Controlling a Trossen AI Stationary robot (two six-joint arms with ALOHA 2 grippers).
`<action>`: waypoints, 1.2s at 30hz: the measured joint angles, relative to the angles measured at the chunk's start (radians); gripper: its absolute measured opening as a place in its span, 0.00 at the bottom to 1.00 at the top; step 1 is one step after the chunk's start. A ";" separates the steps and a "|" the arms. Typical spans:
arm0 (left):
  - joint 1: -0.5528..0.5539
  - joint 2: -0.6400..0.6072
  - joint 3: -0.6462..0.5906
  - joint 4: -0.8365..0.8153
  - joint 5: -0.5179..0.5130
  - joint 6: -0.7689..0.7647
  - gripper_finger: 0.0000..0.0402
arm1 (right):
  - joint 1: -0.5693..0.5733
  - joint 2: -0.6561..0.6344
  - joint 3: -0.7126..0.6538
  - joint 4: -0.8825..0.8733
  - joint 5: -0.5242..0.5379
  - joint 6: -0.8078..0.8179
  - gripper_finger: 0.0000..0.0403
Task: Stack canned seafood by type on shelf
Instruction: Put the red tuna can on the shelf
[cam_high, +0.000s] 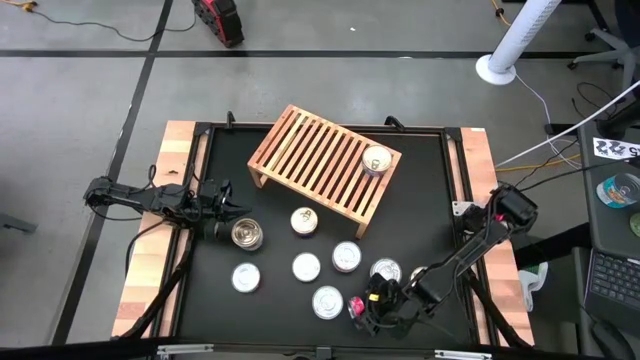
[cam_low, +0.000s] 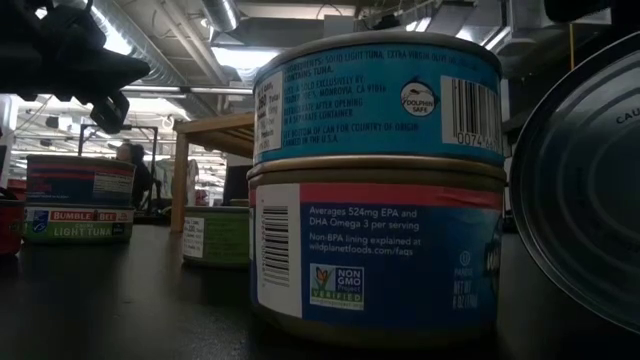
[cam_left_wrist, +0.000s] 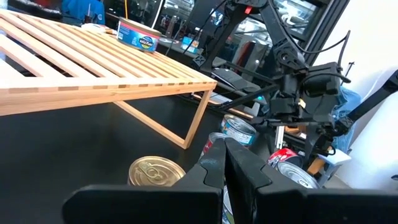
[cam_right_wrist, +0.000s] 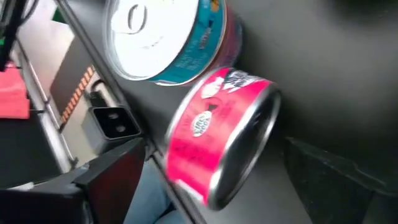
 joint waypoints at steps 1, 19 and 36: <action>0.000 0.002 0.000 0.001 0.000 0.000 0.01 | 0.000 0.007 0.000 0.000 0.000 0.000 0.93; 0.000 0.006 0.000 0.000 0.002 0.000 0.01 | 0.000 0.017 0.000 -0.066 0.018 -0.001 0.64; 0.000 0.006 0.000 0.000 0.003 0.000 0.01 | -0.001 0.013 0.059 -0.113 0.021 -0.016 0.33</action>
